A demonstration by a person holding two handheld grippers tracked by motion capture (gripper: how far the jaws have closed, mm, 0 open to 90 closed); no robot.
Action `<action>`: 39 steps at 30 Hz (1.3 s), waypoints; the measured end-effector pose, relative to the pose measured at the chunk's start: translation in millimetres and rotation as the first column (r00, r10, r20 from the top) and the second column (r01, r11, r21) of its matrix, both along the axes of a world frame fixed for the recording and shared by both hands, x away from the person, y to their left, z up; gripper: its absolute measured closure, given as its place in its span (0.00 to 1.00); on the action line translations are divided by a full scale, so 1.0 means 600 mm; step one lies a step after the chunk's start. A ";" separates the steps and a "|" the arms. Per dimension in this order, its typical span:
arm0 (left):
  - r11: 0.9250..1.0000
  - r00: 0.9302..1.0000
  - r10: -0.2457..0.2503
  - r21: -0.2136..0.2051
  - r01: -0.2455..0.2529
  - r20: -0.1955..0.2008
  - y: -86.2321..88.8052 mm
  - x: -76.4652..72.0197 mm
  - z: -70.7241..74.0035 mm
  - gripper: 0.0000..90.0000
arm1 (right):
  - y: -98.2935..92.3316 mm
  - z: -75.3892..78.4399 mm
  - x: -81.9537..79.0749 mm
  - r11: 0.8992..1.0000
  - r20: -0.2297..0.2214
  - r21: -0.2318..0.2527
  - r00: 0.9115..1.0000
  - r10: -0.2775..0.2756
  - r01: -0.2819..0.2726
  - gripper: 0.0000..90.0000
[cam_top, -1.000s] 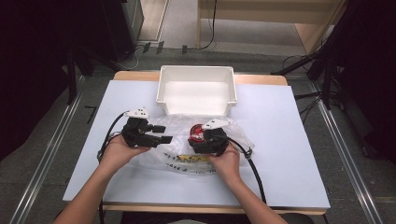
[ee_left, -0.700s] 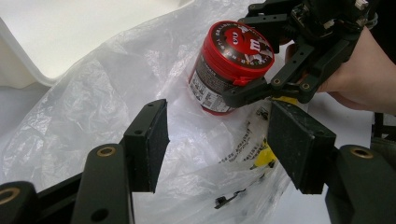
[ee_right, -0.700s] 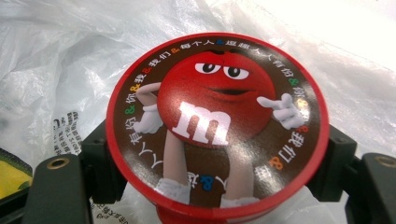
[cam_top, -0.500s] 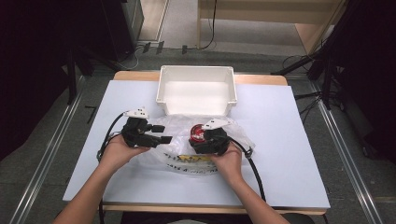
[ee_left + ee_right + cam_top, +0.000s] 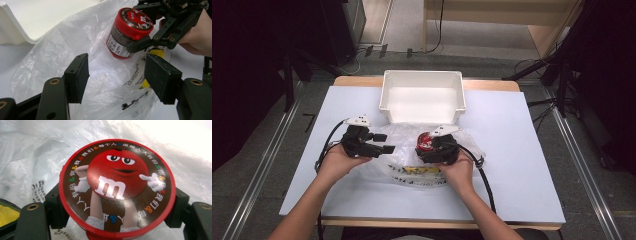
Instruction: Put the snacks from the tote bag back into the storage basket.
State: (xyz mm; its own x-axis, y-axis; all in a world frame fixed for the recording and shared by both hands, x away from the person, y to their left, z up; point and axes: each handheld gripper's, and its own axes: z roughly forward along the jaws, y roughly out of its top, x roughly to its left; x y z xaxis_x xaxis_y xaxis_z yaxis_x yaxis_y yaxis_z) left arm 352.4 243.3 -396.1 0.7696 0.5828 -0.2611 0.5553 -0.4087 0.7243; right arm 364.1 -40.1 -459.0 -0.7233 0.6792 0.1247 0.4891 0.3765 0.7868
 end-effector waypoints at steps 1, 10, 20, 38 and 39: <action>1.000 1.000 -0.001 -0.002 0.001 0.000 0.000 0.000 0.000 0.42 | 0.000 0.002 -0.001 1.000 0.001 0.005 1.000 0.000 0.000 0.28; 1.000 1.000 0.000 -0.008 0.000 0.000 0.002 0.000 0.001 0.42 | -0.006 0.022 -0.008 0.999 0.010 0.027 1.000 0.025 -0.025 0.28; 1.000 1.000 -0.009 -0.022 0.009 -0.010 0.003 0.000 0.003 0.42 | -0.008 0.042 -0.014 0.997 0.021 0.010 0.997 0.071 -0.072 0.29; 1.000 1.000 -0.005 -0.013 0.004 -0.014 0.006 0.003 -0.001 0.42 | -0.030 0.077 -0.002 0.980 0.017 -0.012 0.980 0.199 -0.199 0.29; 1.000 1.000 -0.005 -0.011 0.005 -0.013 0.005 0.003 -0.001 0.42 | -0.032 0.079 -0.001 0.979 0.019 -0.019 0.979 0.201 -0.201 0.29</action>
